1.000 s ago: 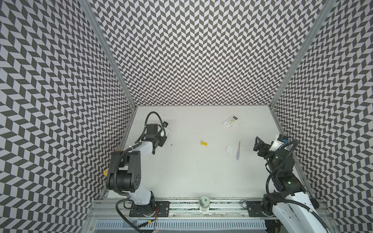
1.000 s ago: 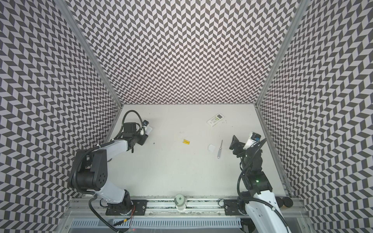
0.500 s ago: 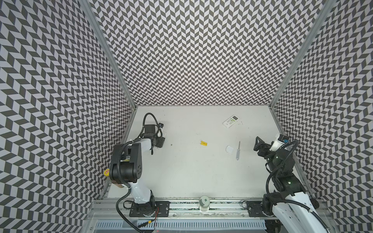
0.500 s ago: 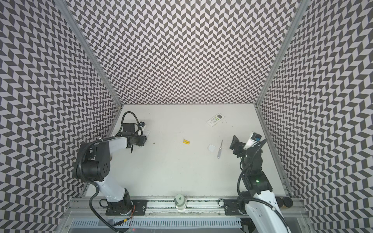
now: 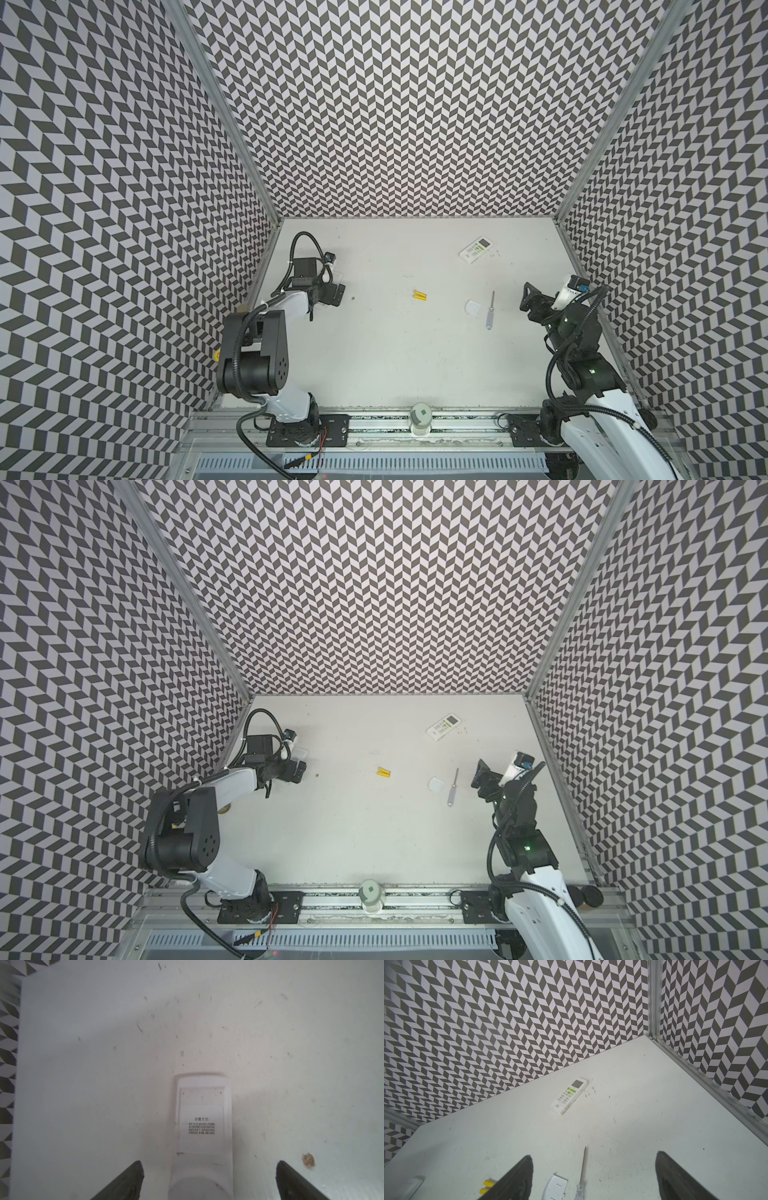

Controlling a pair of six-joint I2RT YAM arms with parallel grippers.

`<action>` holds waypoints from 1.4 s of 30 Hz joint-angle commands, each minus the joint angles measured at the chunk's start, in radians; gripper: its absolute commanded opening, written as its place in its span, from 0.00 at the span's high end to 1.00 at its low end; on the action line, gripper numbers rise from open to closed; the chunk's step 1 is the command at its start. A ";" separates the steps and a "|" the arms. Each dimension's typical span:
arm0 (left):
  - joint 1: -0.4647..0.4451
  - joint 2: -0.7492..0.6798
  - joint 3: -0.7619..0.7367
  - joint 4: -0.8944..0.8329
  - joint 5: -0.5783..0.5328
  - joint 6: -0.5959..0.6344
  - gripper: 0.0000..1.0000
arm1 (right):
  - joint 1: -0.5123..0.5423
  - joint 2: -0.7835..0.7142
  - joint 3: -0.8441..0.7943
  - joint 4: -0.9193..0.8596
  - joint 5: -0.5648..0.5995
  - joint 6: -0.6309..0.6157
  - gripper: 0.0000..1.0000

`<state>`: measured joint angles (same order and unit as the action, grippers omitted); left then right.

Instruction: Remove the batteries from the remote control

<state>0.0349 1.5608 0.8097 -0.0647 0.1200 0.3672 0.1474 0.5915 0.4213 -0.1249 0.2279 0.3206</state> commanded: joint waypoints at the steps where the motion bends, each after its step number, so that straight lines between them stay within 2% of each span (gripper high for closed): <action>1: -0.019 -0.096 -0.022 0.008 0.064 -0.025 0.00 | -0.003 0.049 0.015 0.071 -0.023 -0.012 0.11; 8: -0.044 -0.280 -0.114 0.086 0.143 -0.053 0.00 | -0.001 0.291 0.124 0.107 -0.051 0.080 0.15; 11: -0.043 -0.369 -0.176 0.145 0.217 -0.088 0.00 | 0.005 0.428 0.201 0.107 -0.061 0.124 0.16; 15: -0.044 -0.396 -0.165 0.124 0.300 -0.119 0.00 | 0.016 0.622 0.326 0.095 -0.065 0.158 0.17; 22: -0.090 -0.414 -0.162 0.120 0.274 -0.103 0.00 | 0.055 0.949 0.522 0.117 -0.050 0.191 0.19; 32: -0.144 -0.406 -0.156 0.119 0.236 -0.081 0.00 | 0.107 1.381 0.910 -0.014 0.027 0.186 0.18; 36: -0.159 -0.402 -0.159 0.126 0.237 -0.079 0.00 | 0.107 1.501 1.027 -0.074 0.034 0.203 0.17; 42: -0.160 -0.397 -0.159 0.124 0.230 -0.073 0.00 | 0.113 1.595 1.131 -0.108 0.022 0.233 0.16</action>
<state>-0.1184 1.1664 0.6418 0.0368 0.3599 0.2817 0.2543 2.1605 1.5028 -0.2146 0.2325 0.5232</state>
